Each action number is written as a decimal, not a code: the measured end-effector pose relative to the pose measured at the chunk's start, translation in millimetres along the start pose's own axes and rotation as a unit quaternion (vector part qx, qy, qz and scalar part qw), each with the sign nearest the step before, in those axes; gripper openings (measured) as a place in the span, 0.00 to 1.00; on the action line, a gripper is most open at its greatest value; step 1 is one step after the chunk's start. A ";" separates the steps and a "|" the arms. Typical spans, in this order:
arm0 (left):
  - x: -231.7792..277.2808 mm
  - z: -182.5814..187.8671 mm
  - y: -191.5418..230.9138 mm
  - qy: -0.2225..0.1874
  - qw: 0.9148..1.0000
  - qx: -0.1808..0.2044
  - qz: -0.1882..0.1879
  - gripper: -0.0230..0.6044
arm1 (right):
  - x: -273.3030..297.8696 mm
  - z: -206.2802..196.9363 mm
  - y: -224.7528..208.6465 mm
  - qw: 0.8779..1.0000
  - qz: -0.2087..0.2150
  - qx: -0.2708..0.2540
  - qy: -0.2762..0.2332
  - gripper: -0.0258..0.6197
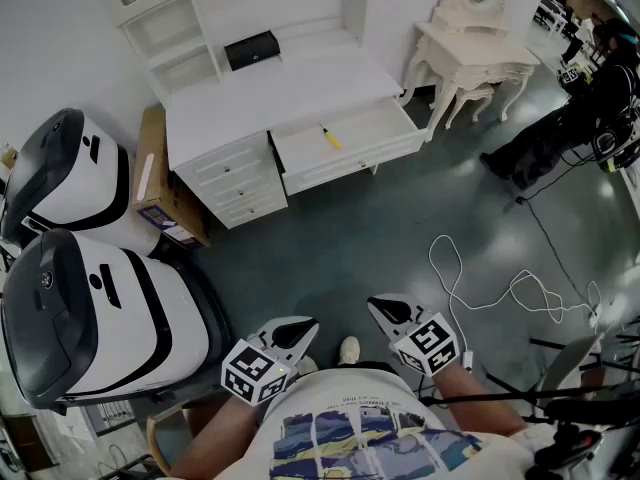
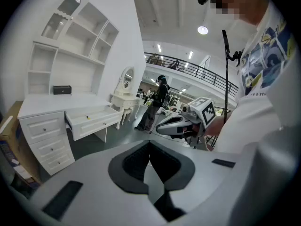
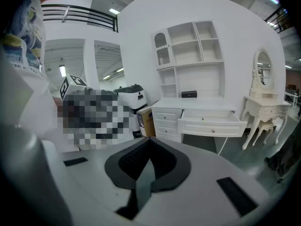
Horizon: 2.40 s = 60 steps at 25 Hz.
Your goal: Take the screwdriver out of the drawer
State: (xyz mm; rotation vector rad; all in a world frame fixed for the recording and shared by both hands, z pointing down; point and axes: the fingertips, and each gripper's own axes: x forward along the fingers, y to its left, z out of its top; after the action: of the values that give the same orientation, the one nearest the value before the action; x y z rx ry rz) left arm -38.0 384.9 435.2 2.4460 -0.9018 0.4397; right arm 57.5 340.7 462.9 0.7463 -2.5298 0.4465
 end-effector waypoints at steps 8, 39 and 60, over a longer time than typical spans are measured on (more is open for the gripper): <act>48.0 18.9 -5.9 0.014 1.000 0.008 0.003 0.06 | -15.3 -14.3 -47.9 1.000 0.000 0.005 -0.001 0.08; 237.5 150.9 283.0 0.047 0.996 -0.046 -0.064 0.15 | 105.3 79.6 -237.7 0.986 -0.139 0.093 0.025 0.25; 437.3 112.4 496.5 0.111 0.914 -0.319 0.223 0.25 | 123.5 94.8 -477.9 0.995 -0.002 0.057 0.085 0.24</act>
State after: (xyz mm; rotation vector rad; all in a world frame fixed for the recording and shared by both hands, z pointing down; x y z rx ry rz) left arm -38.6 -229.0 706.4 1.5625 -1.2671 0.4730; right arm 208.1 -134.3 529.5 0.7216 -2.3592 0.6312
